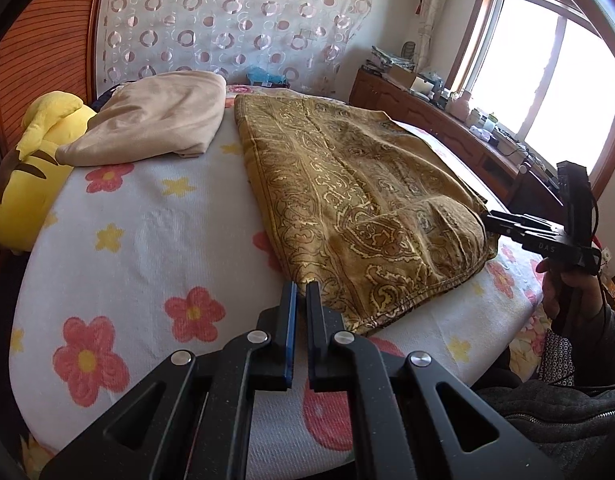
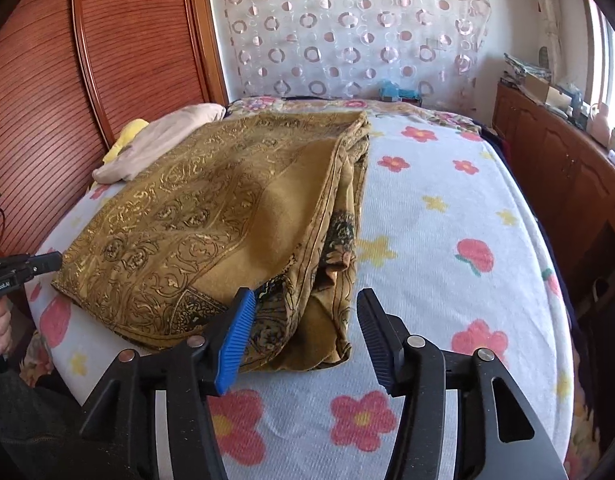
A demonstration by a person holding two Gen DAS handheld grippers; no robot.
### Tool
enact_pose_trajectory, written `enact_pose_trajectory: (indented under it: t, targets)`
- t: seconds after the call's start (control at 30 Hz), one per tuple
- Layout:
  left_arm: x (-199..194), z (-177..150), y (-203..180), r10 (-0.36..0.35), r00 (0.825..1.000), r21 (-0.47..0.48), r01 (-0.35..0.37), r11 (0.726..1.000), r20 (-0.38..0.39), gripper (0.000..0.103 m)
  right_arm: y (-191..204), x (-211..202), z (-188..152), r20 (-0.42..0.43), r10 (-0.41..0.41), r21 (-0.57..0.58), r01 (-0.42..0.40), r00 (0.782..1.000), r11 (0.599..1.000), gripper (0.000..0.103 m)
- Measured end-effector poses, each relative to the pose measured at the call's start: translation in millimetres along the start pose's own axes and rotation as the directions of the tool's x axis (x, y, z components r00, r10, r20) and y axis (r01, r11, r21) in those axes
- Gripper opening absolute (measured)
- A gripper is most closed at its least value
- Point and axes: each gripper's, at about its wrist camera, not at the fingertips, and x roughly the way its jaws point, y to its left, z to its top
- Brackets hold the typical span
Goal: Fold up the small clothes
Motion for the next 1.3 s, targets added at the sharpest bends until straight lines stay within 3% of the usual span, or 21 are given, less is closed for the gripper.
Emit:
enact_pose_trajectory:
  t: [0.17,0.47,0.57,0.6,0.7,0.83,0.9,0.93,1.0,1.03,1.1,1.3]
  targets:
    - [1.2,0.3,0.5,0.003,1.000,-0.001,-0.003,1.000,-0.002,0.005,2.5,9.1,-4.7,-0.043,0.002,0.003,-0.002,0.999,1.000,0.056]
    - [3.6,-0.7,0.7,-0.001,1.000,-0.007,0.001,1.000,-0.002,0.005,8.8,7.1,-6.9,-0.043,0.012,-0.039,-0.014,0.999,0.999,0.056]
    - [5.3,-1.6,2.3,-0.008,1.000,-0.016,0.008,1.000,-0.007,0.005,10.7,6.5,-7.8,-0.039,0.018,-0.051,-0.020,0.999,0.999,0.048]
    - [7.2,-1.8,3.2,-0.007,1.000,-0.022,0.007,1.000,-0.016,0.006,11.4,6.4,-8.2,-0.038,0.021,-0.051,-0.023,0.999,0.998,0.040]
    - [13.0,-3.1,5.8,0.004,0.999,-0.031,-0.005,1.000,-0.034,0.014,11.6,5.7,-9.4,-0.038,0.049,-0.051,-0.051,0.998,0.997,0.020]
    - [13.9,-1.9,2.3,-0.008,1.000,-0.013,0.008,1.000,-0.028,0.023,9.5,4.6,-10.2,-0.033,0.083,-0.037,-0.084,0.996,0.996,0.009]
    - [14.8,-1.2,-2.2,-0.002,0.999,0.008,0.003,1.000,-0.032,0.023,5.2,3.6,-10.3,-0.022,0.115,-0.017,-0.116,0.993,0.993,0.007]
    - [16.3,0.0,-5.6,-0.034,0.998,0.027,0.035,0.999,-0.048,0.023,2.5,2.8,-10.0,-0.013,0.136,-0.003,-0.136,0.991,0.991,0.007]
    - [16.6,4.4,-9.8,-0.044,0.998,0.051,0.046,0.998,-0.055,0.008,-2.8,-1.0,-8.5,0.012,0.180,0.022,-0.180,0.984,0.983,0.006]
    - [15.3,9.6,-10.5,-0.063,0.997,0.052,0.066,0.996,-0.055,0.007,-4.5,-3.5,-7.1,0.027,0.205,0.031,-0.206,0.978,0.978,0.006]
    - [9.1,22.1,-10.9,-0.094,0.995,0.044,0.096,0.994,-0.027,0.006,-8.5,-8.6,-3.4,0.055,0.230,0.041,-0.232,0.972,0.972,0.006]
    - [-9.0,98.1,-10.1,-0.117,0.979,0.034,0.113,0.993,0.169,0.005,-24.0,-22.4,28.7,0.156,0.305,0.069,-0.318,0.939,0.945,0.006]
